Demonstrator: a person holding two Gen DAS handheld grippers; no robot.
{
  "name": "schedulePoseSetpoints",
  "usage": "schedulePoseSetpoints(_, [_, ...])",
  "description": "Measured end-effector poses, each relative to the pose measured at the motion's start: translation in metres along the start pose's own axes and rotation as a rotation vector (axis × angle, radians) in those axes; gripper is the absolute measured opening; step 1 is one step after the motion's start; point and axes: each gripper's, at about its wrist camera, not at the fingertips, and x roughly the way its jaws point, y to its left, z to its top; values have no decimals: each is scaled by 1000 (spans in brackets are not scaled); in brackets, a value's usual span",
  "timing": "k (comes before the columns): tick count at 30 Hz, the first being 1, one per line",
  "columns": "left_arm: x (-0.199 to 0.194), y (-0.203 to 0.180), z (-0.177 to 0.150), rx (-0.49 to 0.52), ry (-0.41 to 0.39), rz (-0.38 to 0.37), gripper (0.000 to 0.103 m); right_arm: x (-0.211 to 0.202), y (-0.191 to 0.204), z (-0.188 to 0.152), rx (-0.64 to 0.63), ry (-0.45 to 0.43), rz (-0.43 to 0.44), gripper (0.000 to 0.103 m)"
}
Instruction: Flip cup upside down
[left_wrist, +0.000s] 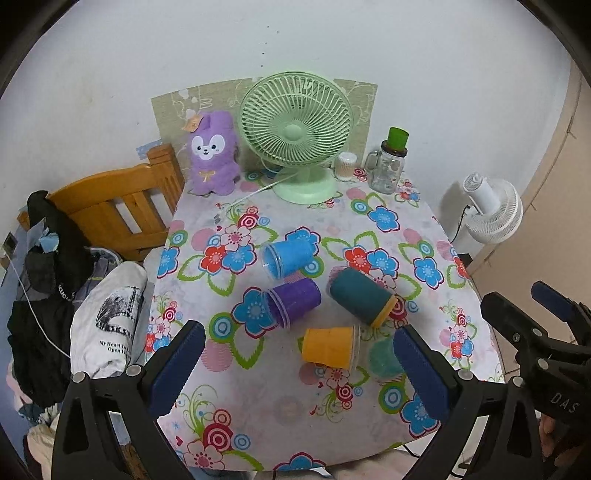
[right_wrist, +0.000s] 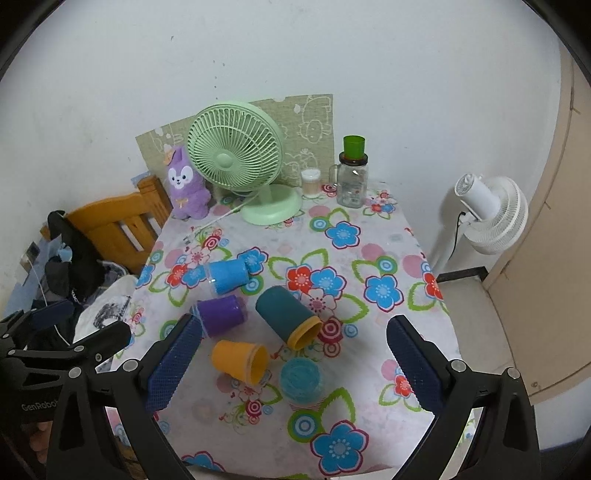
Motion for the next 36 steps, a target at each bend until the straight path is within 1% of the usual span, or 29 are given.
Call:
schedulePoseSetpoints(14, [-8,-1,-3,-22,-32,15,103,-9,2,0,-18,-20,-14,101])
schedulePoseSetpoints(36, [-6,-4,-5,-24,-29,23,103,-8,0,1,-20,-12,-9,101])
